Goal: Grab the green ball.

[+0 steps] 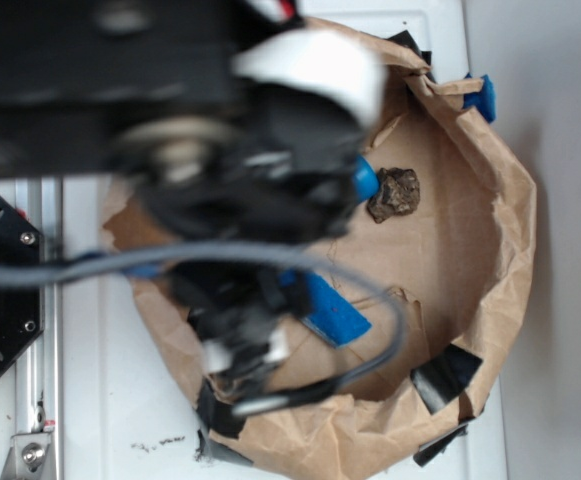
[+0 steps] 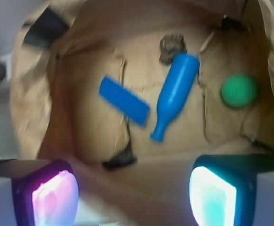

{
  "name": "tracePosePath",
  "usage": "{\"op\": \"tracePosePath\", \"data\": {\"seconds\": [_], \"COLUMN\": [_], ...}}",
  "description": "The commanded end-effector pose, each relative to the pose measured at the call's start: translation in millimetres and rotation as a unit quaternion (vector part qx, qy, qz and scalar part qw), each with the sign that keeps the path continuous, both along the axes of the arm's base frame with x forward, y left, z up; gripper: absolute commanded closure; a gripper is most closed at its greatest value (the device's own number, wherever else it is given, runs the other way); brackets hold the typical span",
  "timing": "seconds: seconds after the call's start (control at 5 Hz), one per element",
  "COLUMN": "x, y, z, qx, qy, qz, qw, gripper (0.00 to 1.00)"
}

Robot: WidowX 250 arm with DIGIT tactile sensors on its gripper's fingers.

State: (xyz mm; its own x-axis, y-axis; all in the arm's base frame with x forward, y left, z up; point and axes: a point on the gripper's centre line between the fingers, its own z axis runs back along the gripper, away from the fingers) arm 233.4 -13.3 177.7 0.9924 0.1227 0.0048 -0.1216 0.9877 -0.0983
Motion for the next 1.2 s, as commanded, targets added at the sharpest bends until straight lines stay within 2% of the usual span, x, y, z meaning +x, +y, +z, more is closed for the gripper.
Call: {"op": "tracePosePath", "data": {"seconds": [0.0, 0.4, 0.6, 0.8, 1.0], "x": [16.0, 16.0, 7.3, 19.1, 24.7], "y": [6.6, 6.6, 10.9, 4.6, -1.6], "z": [13.8, 13.8, 11.2, 5.8, -1.0], "qx": [-0.009, -0.009, -0.016, -0.018, 0.009], "qy": [-0.046, -0.046, -0.060, -0.114, -0.129], "qz": [0.052, 0.052, 0.148, 0.269, 0.384], "qw": [0.998, 0.998, 0.987, 0.956, 0.914], "gripper": [0.00, 0.00, 0.00, 0.00, 0.00]}}
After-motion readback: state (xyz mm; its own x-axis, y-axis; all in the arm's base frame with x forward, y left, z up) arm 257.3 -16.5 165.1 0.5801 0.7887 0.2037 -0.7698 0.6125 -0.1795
